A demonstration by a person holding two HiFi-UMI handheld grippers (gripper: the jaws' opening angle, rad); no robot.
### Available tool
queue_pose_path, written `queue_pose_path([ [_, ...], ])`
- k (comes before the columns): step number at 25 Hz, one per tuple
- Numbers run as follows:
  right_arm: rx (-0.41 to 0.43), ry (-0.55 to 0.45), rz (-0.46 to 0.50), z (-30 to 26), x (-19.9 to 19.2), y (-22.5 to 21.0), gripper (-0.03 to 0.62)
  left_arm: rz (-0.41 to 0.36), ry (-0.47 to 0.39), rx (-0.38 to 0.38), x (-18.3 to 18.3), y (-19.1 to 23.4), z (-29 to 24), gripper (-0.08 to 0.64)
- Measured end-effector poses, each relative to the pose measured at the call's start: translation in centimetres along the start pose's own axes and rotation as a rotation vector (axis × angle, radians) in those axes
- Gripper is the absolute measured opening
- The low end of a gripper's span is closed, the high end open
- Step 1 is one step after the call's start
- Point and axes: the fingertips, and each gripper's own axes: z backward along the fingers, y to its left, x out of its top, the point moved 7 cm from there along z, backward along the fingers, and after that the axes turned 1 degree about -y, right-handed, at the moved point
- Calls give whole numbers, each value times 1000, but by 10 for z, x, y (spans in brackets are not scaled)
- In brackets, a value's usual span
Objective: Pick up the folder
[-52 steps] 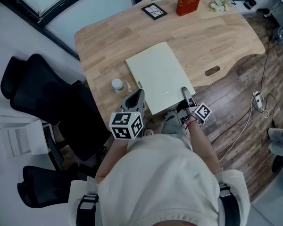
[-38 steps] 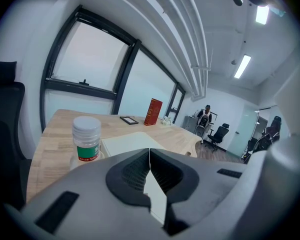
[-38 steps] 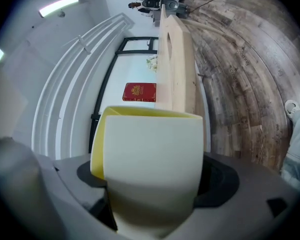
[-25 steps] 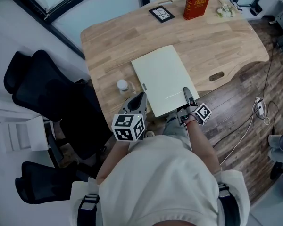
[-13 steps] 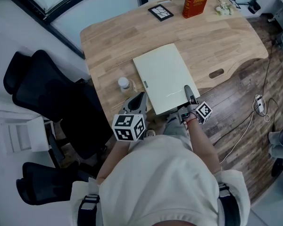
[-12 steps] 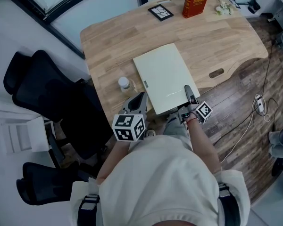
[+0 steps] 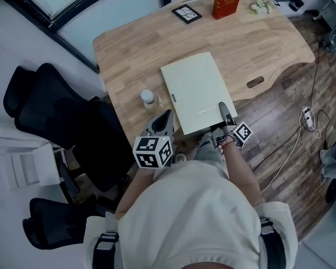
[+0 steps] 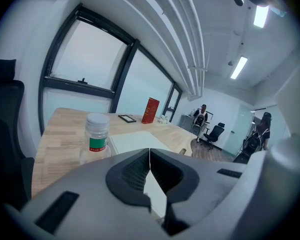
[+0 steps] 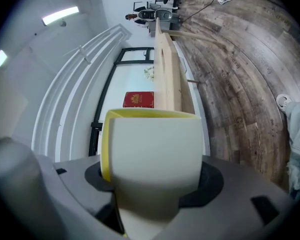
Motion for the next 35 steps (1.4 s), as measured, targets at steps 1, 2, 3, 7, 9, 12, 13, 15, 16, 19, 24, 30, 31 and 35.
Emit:
queue_pose_path([
  [1, -2, -6, 1, 3, -2, 0, 333, -1, 0, -5, 0, 0, 1, 21],
  [2, -4, -11, 1, 5, -3, 0, 325, -2, 0, -10, 0, -1, 1, 21],
  [3, -5, -16, 3, 7, -5, 0, 319, -3, 1, -15, 0, -1, 2, 21],
  [7, -7, -31, 16, 15, -8, 3, 299, -7, 8, -30, -2, -1, 6, 21],
  [9, -4, -35, 22, 18, -11, 6, 291, -9, 10, -38, -4, -1, 8, 21],
  [12, 8, -38, 39, 21, -15, 13, 284, -11, 10, -50, -4, -1, 11, 21],
  [13, 9, -40, 43, 21, -16, 15, 282, -13, 9, -55, -4, -1, 12, 21],
  [15, 6, -43, 53, 25, -17, 17, 281, -18, 8, -65, -5, -1, 14, 21],
  [16, 3, -45, 58, 28, -18, 18, 281, -20, 8, -69, -5, -2, 15, 21],
  [19, -4, -61, 64, 36, -21, 18, 279, -26, 7, -82, -6, -1, 19, 21],
  [24, 17, -105, 39, 51, -25, 23, 279, -30, 9, -98, -7, 1, 24, 21],
  [30, 46, -160, 7, 68, -31, 33, 279, -37, 16, -113, -10, 2, 30, 21],
  [31, 51, -168, 2, 71, -33, 35, 279, -38, 15, -115, -10, 2, 30, 21],
  [35, 72, -195, -5, 80, -34, 45, 279, -41, 9, -123, -10, 3, 32, 21],
])
